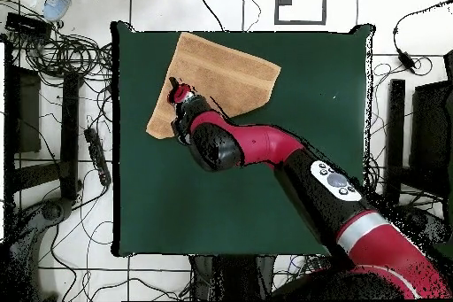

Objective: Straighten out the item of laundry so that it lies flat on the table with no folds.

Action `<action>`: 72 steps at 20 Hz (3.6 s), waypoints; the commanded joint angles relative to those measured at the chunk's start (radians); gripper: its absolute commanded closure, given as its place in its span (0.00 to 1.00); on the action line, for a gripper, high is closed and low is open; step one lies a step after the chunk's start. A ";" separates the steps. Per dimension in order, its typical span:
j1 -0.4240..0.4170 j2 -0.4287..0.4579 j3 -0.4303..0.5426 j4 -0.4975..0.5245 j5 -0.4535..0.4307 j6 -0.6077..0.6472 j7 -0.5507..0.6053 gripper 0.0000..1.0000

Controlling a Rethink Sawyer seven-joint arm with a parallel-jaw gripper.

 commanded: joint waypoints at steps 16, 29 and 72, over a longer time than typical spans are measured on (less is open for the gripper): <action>-0.146 0.051 -0.001 0.157 -0.033 0.132 0.007 0.00; -0.230 0.241 0.022 0.068 -0.164 0.103 -0.067 0.00; -0.083 0.566 0.036 -0.313 -0.332 -0.084 0.015 0.00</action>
